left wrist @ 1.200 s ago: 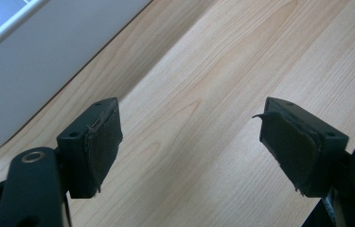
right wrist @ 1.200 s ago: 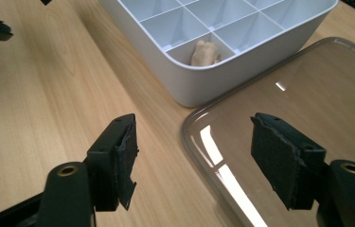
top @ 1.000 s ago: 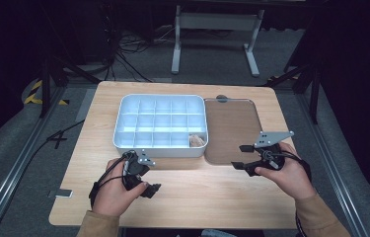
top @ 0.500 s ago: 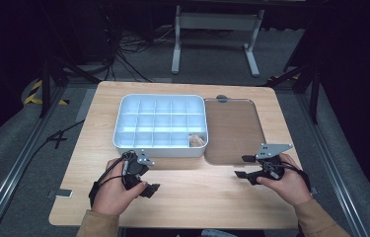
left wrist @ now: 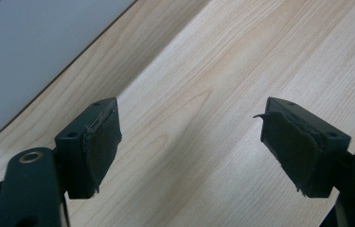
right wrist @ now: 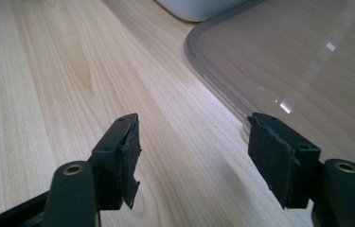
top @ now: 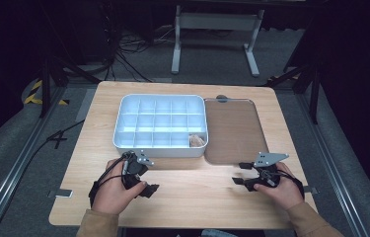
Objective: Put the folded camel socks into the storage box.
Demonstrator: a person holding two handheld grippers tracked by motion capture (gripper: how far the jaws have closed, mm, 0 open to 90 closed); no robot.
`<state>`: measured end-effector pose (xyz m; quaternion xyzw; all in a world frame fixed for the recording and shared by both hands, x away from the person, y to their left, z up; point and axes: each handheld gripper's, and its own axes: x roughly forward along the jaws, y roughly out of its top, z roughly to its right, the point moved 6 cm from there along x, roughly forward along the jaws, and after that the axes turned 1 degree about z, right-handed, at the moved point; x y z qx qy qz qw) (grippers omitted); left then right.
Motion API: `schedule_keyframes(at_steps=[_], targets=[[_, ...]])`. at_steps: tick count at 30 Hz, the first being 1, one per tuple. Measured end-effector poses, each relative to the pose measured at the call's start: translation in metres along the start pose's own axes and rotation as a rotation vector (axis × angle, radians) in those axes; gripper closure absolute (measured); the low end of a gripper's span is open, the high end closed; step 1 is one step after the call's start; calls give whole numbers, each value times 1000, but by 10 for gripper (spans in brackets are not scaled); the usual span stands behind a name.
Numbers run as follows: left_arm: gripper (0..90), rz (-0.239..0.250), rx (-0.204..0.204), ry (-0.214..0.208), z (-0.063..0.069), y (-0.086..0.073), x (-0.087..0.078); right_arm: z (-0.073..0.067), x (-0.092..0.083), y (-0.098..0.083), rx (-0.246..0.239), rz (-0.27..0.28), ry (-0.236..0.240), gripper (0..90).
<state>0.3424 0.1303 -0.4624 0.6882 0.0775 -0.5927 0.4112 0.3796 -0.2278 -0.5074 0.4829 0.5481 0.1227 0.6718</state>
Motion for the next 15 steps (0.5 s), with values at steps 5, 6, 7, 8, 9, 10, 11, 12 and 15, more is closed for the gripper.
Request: schedule_keyframes(at_steps=[5,6,7,8,9,10,11,12,15], targets=[[202,-11,-5,-23,1,-1,4,-5,4,-7,-22,-5,37,341],[199,-11,-5,-23,1,-1,4,-6,5,-8,-27,-10,40,335],[198,-17,4,-23,1,-1,6,-7,6,-10,-32,-21,39,335],[197,-17,4,-23,1,-1,6,-7,6,-10,-32,-21,39,335],[197,-21,3,-29,2,-1,7,-6,7,-11,-43,-25,31,331],[195,-23,14,-20,0,-1,7,-7,8,-12,-49,-35,31,322],[194,-28,13,-27,1,-1,8,-7,9,-13,-58,-41,27,321],[194,-31,4,-30,1,-1,9,-8,10,-14,-66,-46,24,309],[192,-48,5,-29,1,-2,12,-9,11,-14,-80,-47,19,302]])
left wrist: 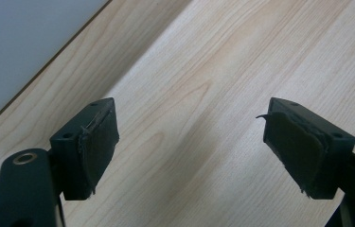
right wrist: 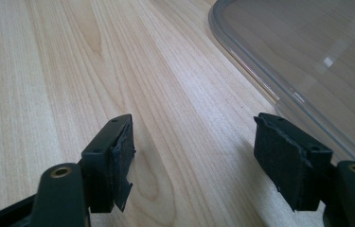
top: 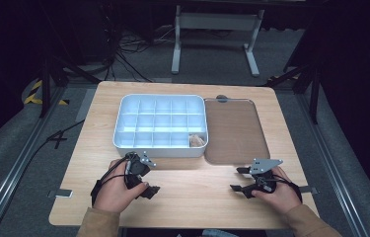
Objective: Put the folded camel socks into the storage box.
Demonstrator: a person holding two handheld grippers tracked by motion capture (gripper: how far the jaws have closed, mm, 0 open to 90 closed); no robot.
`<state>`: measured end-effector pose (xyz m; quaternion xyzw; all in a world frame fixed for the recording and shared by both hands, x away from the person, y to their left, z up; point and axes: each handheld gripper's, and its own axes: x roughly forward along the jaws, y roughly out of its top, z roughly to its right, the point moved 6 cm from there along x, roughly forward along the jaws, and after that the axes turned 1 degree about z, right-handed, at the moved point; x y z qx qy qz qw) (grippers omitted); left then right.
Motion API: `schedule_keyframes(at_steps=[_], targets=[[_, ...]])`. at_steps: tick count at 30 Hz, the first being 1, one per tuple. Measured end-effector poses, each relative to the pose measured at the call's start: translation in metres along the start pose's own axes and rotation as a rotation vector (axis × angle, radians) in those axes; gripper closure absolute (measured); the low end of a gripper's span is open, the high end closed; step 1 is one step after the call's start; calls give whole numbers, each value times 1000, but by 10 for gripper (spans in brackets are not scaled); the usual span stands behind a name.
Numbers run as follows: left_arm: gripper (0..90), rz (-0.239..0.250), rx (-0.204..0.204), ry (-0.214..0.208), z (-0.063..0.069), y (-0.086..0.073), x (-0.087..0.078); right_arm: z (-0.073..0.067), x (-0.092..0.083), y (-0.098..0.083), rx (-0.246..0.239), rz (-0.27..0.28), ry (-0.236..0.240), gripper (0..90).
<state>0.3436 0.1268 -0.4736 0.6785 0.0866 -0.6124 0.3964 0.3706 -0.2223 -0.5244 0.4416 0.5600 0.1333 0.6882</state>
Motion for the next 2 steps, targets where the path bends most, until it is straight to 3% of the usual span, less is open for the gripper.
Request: schedule_keyframes(at_steps=[2], targets=[[186,-5,6,-3,0,-1,4,0,0,0,-5,-2,-4,302]])
